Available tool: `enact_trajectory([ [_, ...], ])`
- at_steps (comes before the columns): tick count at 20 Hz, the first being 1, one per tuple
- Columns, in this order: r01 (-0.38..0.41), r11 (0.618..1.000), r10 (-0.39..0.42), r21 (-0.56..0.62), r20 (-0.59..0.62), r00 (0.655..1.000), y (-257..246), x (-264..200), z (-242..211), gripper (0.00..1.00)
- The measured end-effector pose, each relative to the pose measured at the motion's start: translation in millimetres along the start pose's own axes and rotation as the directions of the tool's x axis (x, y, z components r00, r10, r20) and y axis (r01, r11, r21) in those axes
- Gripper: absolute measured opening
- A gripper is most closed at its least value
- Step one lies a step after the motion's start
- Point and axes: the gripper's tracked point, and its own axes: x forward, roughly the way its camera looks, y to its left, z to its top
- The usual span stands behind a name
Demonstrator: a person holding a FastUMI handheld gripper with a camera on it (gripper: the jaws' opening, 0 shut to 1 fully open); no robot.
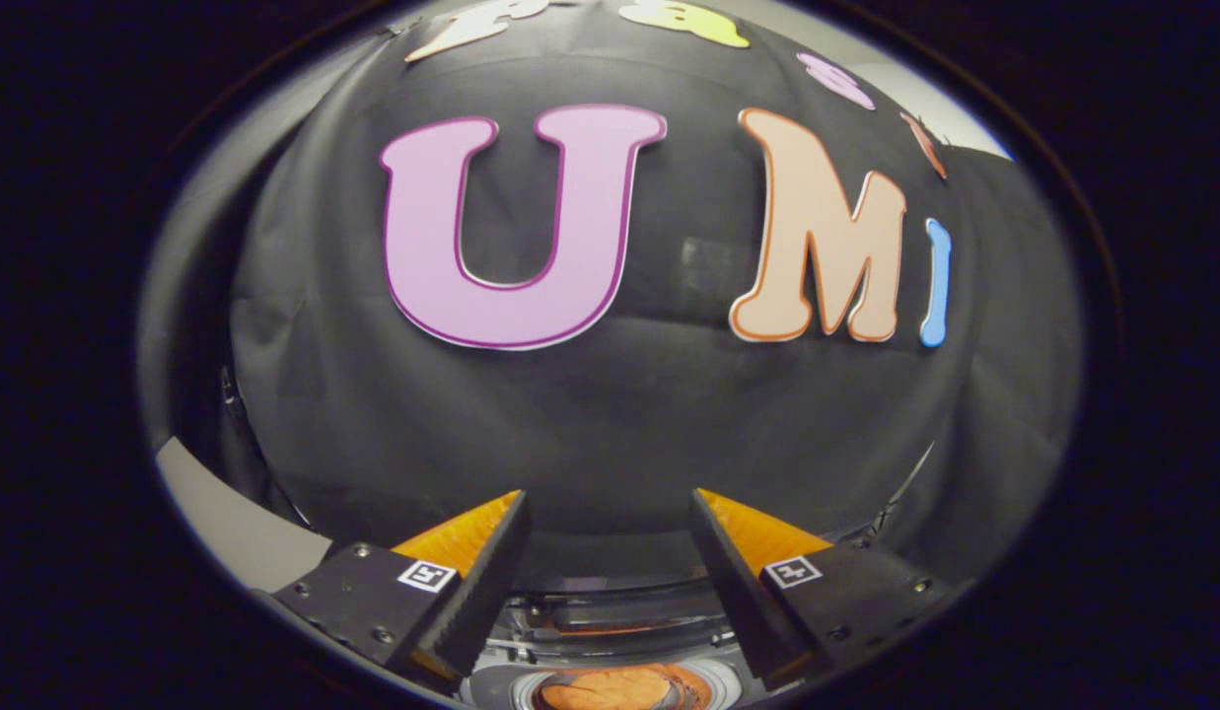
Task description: Put the clothes into the washing machine and then close the washing machine lid.
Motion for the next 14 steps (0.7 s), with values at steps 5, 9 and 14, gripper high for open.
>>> enact_trajectory([
  [5,-0.004,0.998,0.001,-0.06,-0.059,0.998,3,14,-22,0.98],
  [9,-0.04,0.998,0.036,-0.052,-0.073,0.997,8,11,-28,0.94],
  [14,-0.093,0.996,0.094,0.017,-0.086,0.992,9,8,-34,0.95],
])
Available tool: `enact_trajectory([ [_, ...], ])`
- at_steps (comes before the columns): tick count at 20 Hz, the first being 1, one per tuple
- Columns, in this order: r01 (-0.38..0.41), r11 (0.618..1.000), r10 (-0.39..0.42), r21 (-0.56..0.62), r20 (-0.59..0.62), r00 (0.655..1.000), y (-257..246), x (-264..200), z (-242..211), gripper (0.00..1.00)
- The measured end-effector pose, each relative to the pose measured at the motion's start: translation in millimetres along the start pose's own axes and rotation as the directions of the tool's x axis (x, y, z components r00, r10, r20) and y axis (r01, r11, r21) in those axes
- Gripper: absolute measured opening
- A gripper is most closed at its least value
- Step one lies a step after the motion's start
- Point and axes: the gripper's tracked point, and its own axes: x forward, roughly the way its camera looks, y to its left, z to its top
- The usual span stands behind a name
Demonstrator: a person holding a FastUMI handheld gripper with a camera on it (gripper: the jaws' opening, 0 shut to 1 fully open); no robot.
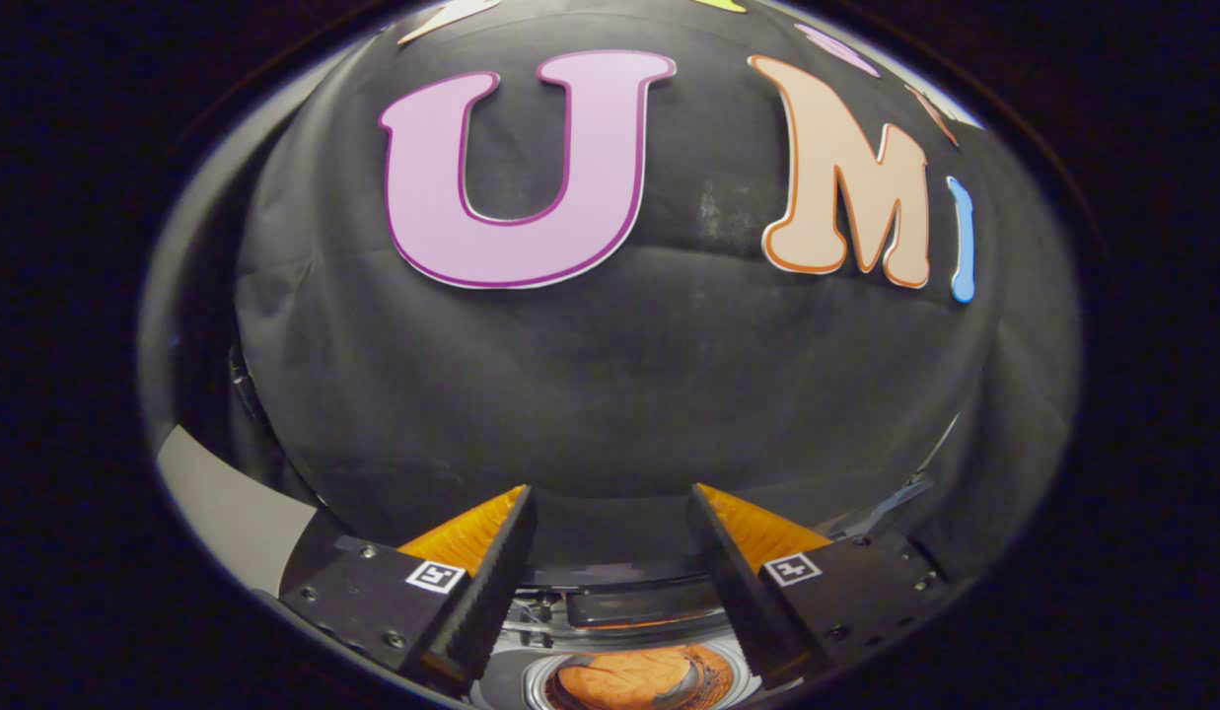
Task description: Put the clothes into the washing machine and then close the washing machine lid.
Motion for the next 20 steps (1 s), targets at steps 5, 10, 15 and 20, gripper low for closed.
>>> enact_trajectory([
  [5,-0.012,1.0,0.012,-0.004,-0.01,1.0,-1.3,-1.7,-0.6,0.95],
  [10,-0.029,1.0,0.029,0.001,-0.031,0.999,-1.7,-3.1,-0.3,0.95],
  [15,-0.044,0.999,0.045,0.015,-0.063,0.997,-3.3,-3.3,1.8,0.95],
  [20,-0.052,0.998,0.054,0.021,-0.078,0.996,-3.7,-3.1,2.9,0.97],
])
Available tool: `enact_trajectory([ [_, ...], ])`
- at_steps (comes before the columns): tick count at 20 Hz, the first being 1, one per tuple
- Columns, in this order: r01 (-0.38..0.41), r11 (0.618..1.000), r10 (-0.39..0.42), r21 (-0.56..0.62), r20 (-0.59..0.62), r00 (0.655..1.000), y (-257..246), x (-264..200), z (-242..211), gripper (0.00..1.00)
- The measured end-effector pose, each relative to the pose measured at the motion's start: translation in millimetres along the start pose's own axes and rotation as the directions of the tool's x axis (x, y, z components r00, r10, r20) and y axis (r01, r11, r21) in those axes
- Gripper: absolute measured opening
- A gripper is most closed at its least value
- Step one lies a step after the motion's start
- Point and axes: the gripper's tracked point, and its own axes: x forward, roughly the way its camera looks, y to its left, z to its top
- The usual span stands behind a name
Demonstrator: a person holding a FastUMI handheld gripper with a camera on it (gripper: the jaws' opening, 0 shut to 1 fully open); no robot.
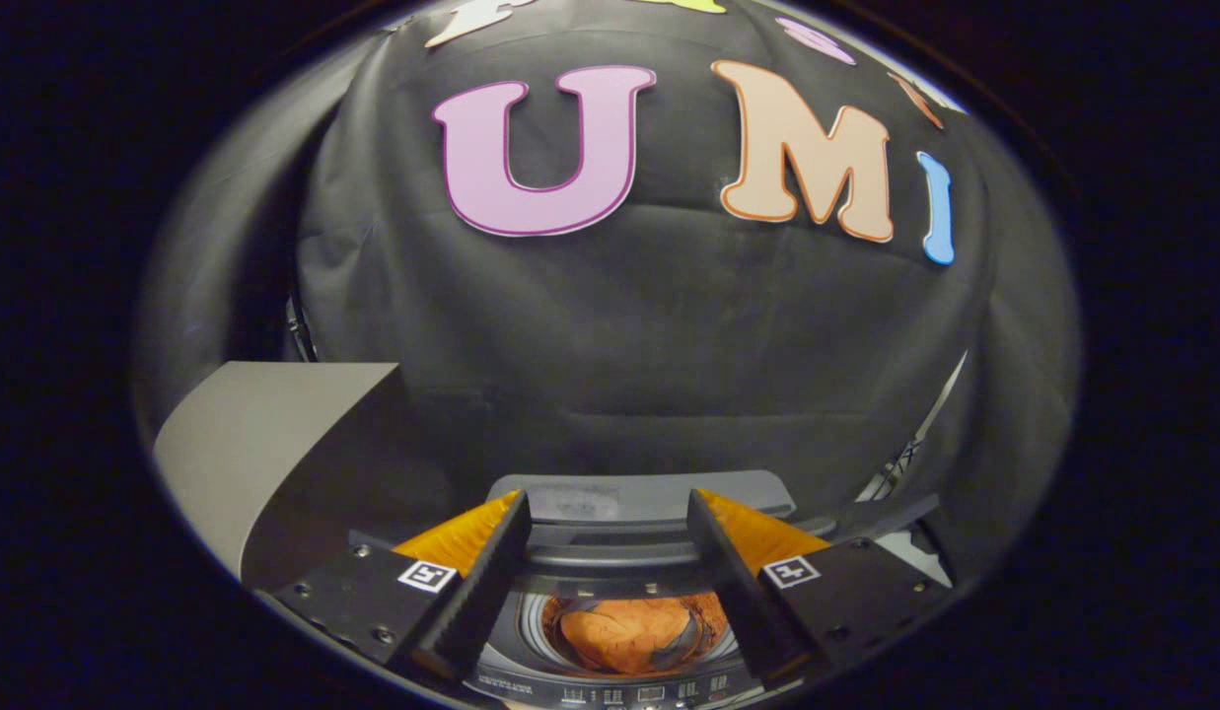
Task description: Put the clothes into the washing machine and then close the washing machine lid.
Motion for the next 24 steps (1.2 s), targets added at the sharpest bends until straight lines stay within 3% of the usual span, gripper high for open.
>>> enact_trajectory([
  [14,0.002,0.999,-0.004,0.033,0.059,0.998,-7,-12,3,0.97],
  [24,0.011,0.996,-0.031,0.087,0.229,0.973,-39,-47,16,0.97],
])
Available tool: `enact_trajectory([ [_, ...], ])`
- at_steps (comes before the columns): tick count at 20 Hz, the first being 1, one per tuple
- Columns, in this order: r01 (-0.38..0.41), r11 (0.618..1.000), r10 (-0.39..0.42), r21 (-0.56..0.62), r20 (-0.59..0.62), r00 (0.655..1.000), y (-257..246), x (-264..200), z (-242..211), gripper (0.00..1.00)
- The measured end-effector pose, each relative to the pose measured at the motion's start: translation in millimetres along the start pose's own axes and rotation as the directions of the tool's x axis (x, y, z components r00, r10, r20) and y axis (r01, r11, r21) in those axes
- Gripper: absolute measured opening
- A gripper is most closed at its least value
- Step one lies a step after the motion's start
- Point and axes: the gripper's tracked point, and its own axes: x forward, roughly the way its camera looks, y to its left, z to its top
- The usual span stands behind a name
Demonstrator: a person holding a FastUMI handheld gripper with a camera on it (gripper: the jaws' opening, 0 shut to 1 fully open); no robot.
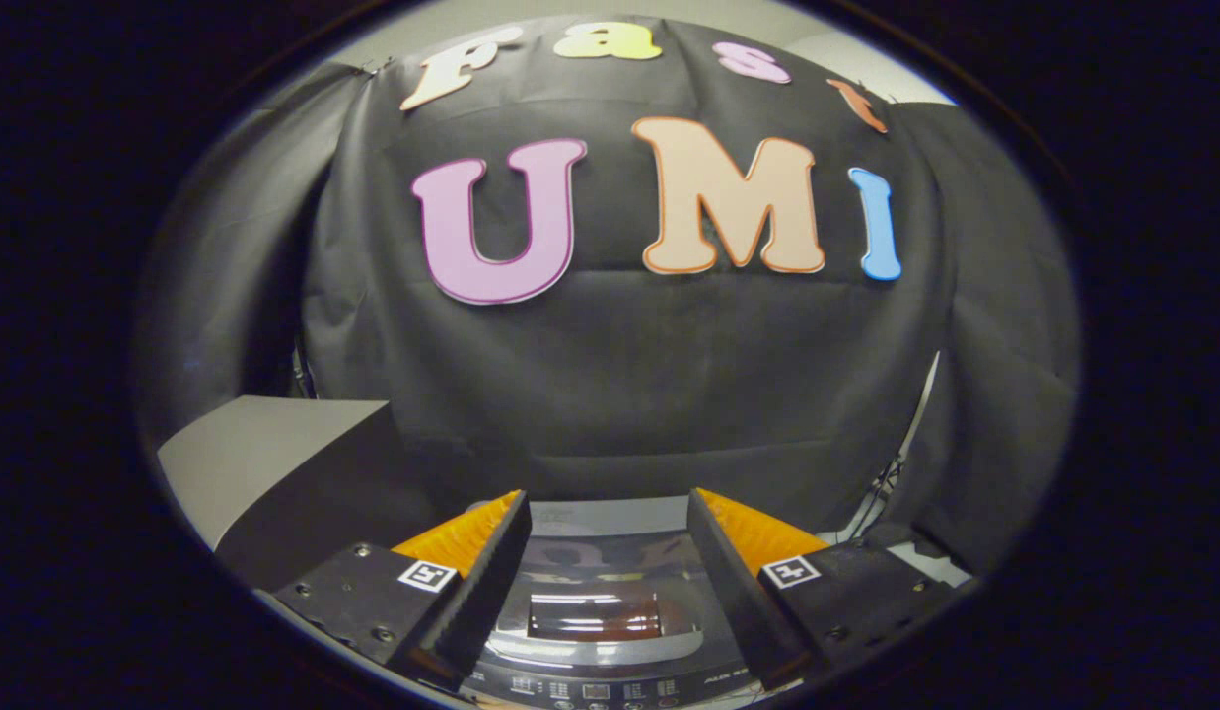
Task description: Put the clothes into the washing machine and then close the washing machine lid.
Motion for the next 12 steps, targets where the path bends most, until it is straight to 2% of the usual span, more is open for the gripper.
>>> enact_trajectory([
  [7,0.016,0.999,-0.021,0.038,0.14,0.99,-74,-53,5,0.97],
  [12,0.006,0.999,-0.012,0.036,0.178,0.984,-107,-103,-23,0.96],
])
